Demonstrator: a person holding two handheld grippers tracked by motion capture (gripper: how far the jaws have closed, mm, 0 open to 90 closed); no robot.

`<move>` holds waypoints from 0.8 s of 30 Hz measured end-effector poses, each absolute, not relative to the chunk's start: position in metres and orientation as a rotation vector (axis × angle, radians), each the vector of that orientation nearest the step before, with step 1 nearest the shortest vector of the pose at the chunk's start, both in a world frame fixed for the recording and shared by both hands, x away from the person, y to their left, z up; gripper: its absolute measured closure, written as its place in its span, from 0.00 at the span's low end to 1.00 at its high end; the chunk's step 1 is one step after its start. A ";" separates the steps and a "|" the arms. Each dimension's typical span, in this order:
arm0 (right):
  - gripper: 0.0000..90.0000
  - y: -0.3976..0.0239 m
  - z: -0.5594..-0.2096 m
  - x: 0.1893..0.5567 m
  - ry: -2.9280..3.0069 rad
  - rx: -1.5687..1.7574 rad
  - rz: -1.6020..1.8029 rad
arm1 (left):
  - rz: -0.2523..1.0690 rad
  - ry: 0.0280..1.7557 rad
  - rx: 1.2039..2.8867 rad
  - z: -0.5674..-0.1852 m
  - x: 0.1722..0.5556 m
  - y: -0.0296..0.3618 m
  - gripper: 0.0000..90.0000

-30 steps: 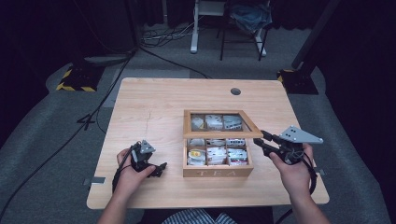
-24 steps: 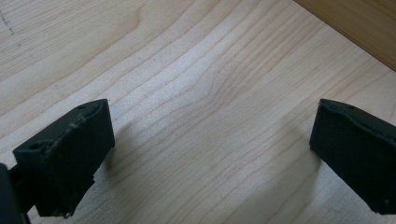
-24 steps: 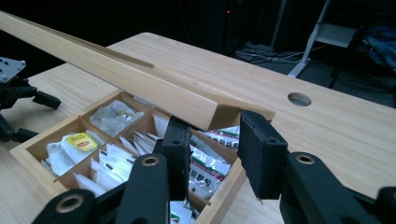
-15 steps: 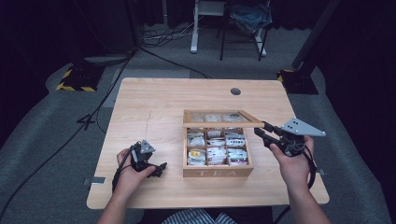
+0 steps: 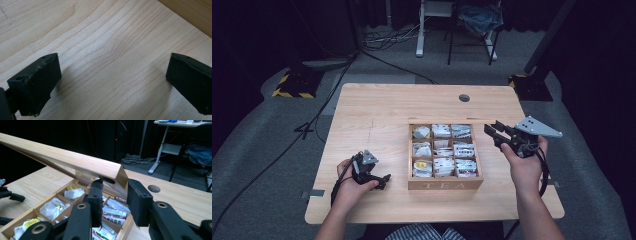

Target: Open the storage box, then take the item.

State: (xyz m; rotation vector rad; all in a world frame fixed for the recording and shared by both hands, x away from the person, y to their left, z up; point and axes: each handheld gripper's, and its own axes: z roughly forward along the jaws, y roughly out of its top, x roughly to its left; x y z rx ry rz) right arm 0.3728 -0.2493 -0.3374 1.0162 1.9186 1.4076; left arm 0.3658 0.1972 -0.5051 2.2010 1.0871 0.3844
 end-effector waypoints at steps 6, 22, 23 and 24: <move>0.73 -0.248 -0.337 0.375 1.890 0.996 1.407 | 0.393 1.078 2.212 -0.504 0.365 0.196 0.01; 0.74 -0.246 -0.339 0.375 1.862 0.973 1.402 | 0.325 1.051 2.163 -0.497 0.363 0.195 0.26; 0.74 -0.247 -0.339 0.375 1.861 0.976 1.407 | 0.313 1.057 2.160 -0.494 0.363 0.195 0.26; 0.73 -0.247 -0.339 0.376 1.860 0.975 1.409 | 0.329 1.043 2.163 -0.491 0.363 0.196 0.26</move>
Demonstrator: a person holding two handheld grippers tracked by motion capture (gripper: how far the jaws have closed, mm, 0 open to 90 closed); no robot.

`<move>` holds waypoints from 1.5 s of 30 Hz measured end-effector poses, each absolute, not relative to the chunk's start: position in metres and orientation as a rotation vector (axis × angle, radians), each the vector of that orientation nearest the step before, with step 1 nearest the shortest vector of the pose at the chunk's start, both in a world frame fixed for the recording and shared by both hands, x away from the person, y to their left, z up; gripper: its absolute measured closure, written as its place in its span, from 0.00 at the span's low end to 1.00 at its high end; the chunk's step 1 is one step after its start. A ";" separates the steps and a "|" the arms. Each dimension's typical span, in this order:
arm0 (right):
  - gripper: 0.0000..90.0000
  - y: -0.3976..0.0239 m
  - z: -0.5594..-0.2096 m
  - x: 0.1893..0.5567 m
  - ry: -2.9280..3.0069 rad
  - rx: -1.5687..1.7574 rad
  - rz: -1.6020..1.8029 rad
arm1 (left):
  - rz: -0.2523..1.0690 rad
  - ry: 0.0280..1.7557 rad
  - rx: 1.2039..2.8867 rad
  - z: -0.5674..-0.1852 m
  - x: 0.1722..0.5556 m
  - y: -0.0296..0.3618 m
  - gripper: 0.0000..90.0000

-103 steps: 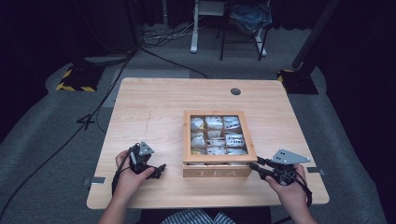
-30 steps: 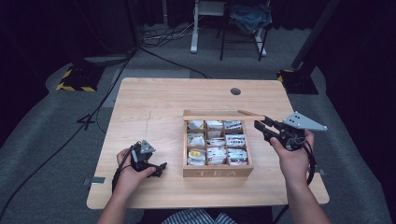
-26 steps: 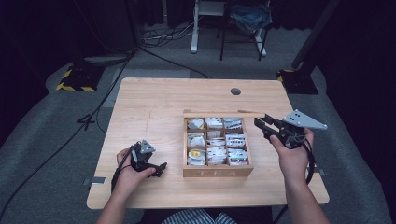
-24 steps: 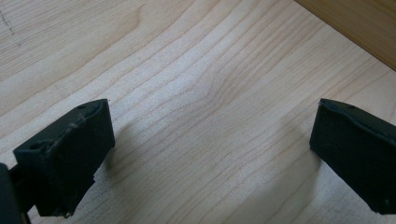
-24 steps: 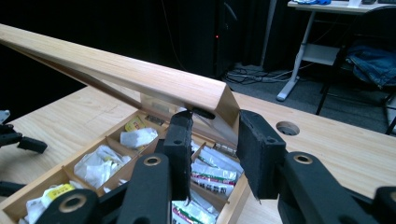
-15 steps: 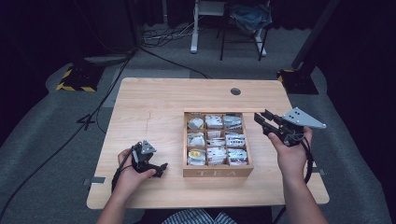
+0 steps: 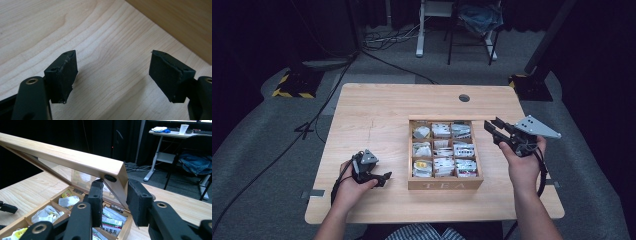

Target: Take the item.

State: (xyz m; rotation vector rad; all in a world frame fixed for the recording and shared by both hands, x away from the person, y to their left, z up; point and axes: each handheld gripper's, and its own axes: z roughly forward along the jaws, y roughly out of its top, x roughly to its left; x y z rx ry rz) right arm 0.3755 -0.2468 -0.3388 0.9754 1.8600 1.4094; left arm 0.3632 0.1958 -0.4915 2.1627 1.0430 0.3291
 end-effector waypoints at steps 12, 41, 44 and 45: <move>0.74 -0.246 -0.338 0.377 1.856 0.979 1.409 | 0.352 0.946 2.123 -0.455 0.357 0.190 0.33; 0.73 -0.248 -0.338 0.378 1.860 0.990 1.433 | 0.280 0.700 2.108 -0.397 0.360 0.137 0.46; 0.73 -0.248 -0.338 0.378 1.860 0.990 1.434 | 0.266 0.668 2.105 -0.396 0.361 0.126 0.47; 0.73 -0.248 -0.338 0.379 1.859 0.988 1.437 | 0.264 0.657 2.104 -0.395 0.362 0.122 0.49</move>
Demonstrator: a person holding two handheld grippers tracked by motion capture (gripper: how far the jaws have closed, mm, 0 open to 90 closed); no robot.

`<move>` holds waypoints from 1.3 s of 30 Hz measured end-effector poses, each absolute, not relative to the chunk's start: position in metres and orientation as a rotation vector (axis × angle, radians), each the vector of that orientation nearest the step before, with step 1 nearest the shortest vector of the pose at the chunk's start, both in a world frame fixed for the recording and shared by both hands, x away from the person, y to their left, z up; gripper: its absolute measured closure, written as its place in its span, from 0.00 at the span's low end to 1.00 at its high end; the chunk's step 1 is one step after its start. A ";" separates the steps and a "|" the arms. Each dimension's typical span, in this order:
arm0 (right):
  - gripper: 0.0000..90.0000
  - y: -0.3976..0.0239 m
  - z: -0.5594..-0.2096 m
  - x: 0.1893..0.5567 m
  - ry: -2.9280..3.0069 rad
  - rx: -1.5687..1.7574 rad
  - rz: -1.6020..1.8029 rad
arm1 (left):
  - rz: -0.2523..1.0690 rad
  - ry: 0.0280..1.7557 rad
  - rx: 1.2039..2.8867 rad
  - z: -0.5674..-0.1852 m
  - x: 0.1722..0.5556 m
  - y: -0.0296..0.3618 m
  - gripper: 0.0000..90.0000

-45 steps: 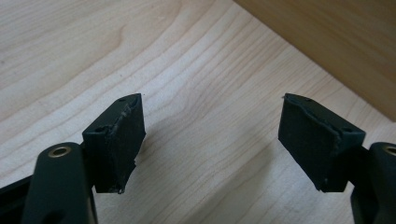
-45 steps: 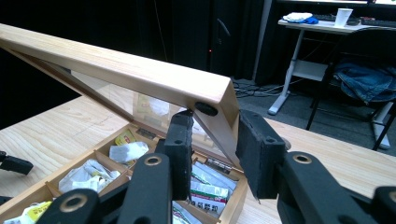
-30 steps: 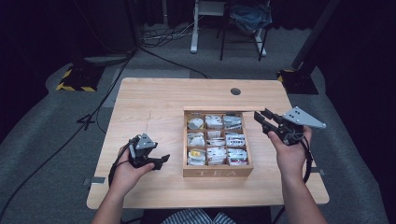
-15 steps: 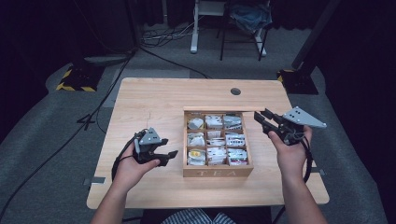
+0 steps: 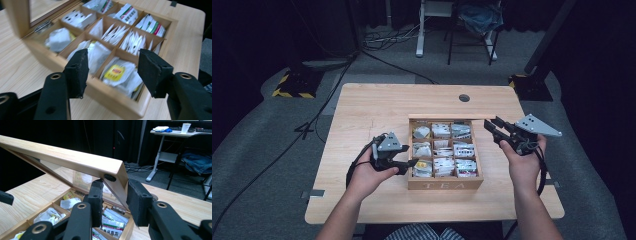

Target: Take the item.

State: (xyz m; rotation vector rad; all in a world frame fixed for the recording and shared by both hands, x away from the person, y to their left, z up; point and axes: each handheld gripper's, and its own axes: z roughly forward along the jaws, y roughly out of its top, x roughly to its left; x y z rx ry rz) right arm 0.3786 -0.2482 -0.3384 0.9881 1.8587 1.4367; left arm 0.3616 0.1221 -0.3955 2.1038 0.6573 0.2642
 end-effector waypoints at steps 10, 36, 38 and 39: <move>0.73 -0.249 -0.339 0.379 1.866 0.988 1.441 | 0.216 0.568 2.080 -0.391 0.368 0.087 0.50; 0.73 -0.250 -0.339 0.380 1.870 0.983 1.449 | 0.028 0.601 2.055 -0.416 0.385 0.044 0.71; 0.73 -0.250 -0.339 0.379 1.871 0.983 1.448 | 0.015 0.607 2.084 -0.418 0.386 0.043 0.75; 0.73 -0.250 -0.339 0.379 1.872 0.986 1.448 | 0.015 0.611 2.091 -0.420 0.386 0.042 0.75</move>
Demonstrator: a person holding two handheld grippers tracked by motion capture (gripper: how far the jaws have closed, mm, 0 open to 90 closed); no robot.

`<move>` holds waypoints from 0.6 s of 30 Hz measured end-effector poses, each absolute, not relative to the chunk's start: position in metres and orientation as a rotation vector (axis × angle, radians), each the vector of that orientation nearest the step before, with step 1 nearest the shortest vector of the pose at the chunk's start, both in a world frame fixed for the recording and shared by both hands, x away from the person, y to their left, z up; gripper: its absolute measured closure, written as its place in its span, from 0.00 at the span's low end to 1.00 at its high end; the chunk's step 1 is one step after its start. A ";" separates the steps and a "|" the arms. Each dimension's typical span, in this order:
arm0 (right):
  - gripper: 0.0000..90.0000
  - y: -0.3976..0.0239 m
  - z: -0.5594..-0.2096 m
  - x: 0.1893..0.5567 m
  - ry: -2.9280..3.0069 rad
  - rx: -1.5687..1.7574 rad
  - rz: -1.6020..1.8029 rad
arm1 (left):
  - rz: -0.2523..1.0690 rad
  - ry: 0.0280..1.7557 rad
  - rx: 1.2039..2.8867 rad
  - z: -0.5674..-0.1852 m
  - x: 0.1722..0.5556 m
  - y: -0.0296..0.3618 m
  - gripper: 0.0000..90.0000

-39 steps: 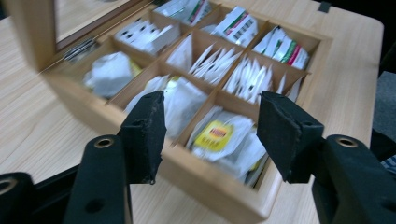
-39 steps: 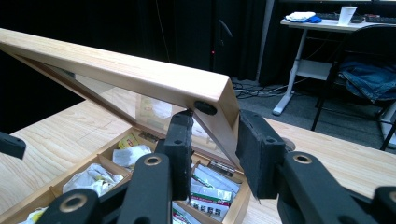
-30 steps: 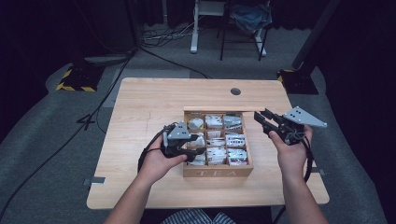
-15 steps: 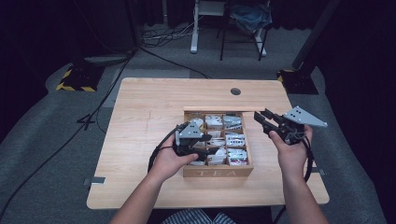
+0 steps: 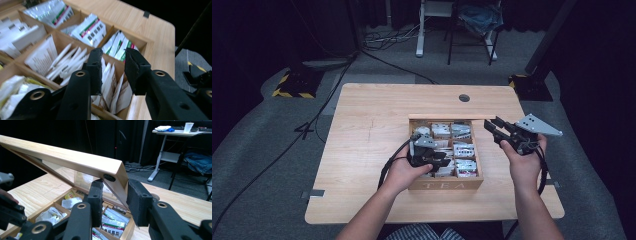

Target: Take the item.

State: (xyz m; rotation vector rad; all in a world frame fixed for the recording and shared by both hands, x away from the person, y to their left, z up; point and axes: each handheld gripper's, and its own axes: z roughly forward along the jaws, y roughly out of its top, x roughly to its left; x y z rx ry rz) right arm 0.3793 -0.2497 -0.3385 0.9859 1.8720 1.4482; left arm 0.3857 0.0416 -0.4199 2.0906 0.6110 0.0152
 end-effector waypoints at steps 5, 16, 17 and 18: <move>0.73 -0.250 -0.338 0.379 1.872 0.984 1.441 | -0.016 0.624 2.118 -0.426 0.387 0.039 0.81; 0.73 -0.250 -0.338 0.379 1.873 0.983 1.439 | -0.050 0.669 2.156 -0.433 0.391 0.038 0.90; 0.73 -0.250 -0.338 0.379 1.873 0.983 1.439 | -0.053 0.670 2.161 -0.433 0.391 0.039 0.91; 0.73 -0.250 -0.338 0.379 1.872 0.984 1.438 | -0.052 0.672 2.162 -0.433 0.391 0.039 0.92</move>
